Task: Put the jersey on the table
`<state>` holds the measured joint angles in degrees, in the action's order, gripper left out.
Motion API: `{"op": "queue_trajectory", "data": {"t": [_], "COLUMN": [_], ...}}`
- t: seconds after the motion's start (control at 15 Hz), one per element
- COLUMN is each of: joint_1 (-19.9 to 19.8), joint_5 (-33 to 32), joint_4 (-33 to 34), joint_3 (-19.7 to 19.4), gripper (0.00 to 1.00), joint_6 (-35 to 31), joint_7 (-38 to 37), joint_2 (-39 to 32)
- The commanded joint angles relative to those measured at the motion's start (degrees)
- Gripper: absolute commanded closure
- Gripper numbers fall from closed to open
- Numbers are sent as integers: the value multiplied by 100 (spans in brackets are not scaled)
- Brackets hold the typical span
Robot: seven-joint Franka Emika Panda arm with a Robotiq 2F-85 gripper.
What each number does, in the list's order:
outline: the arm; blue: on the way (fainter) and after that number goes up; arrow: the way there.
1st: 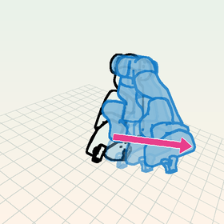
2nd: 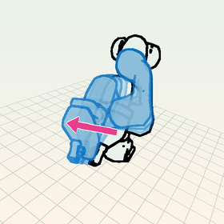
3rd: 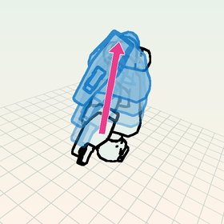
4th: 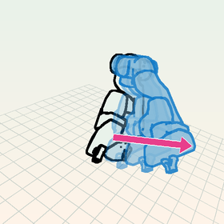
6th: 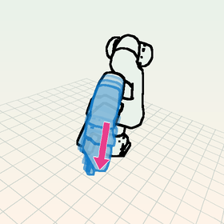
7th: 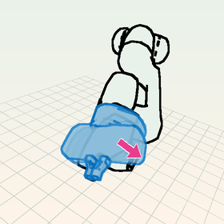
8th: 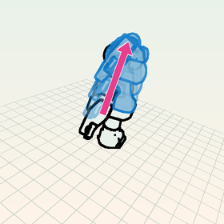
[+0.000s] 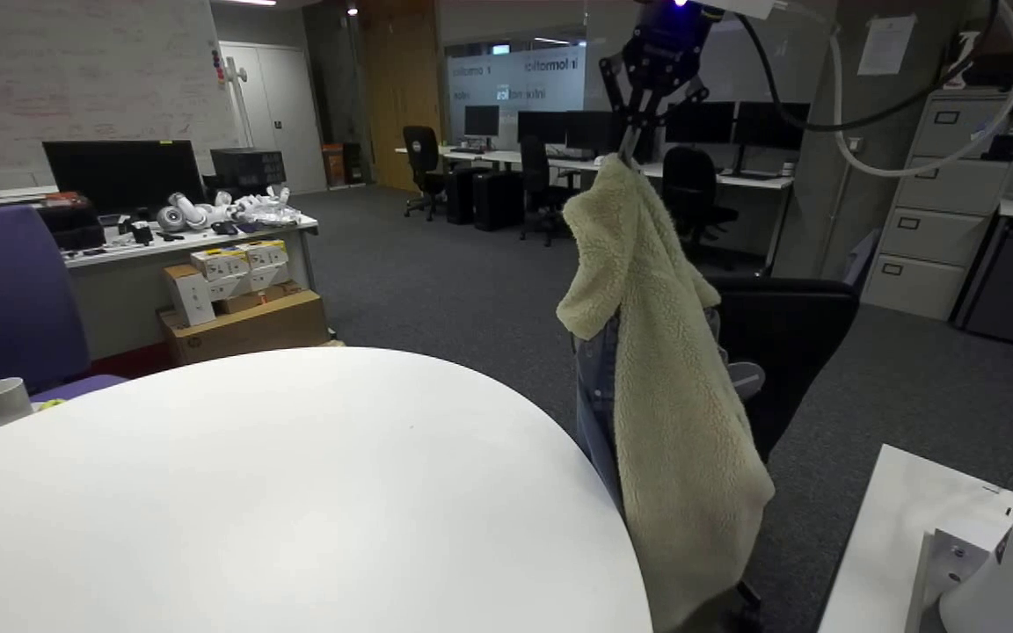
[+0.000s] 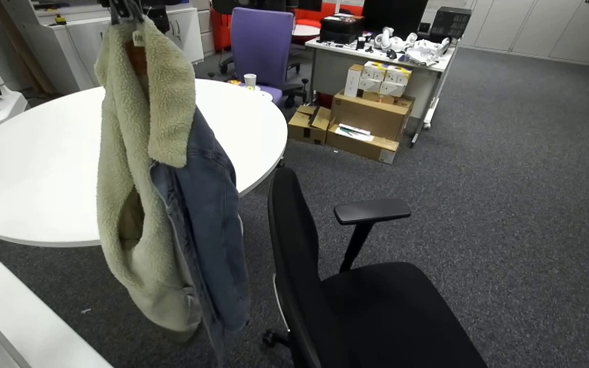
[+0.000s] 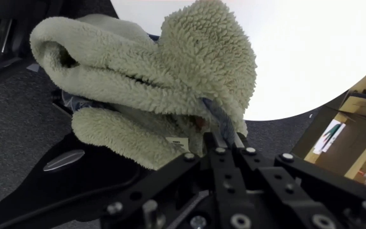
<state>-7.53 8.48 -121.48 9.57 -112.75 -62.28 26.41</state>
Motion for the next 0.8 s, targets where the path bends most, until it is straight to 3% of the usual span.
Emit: {"op": "queue_trajectory", "data": {"t": [0.0,0.73], "joint_1": [365,771], "joint_5": [97,47], "joint_4": [945,2275], "joint_3": [9,381], "gripper": [99,99], "joint_6": [165,-120], "joint_7": [-125,-422], "joint_2": [-62,-227]}}
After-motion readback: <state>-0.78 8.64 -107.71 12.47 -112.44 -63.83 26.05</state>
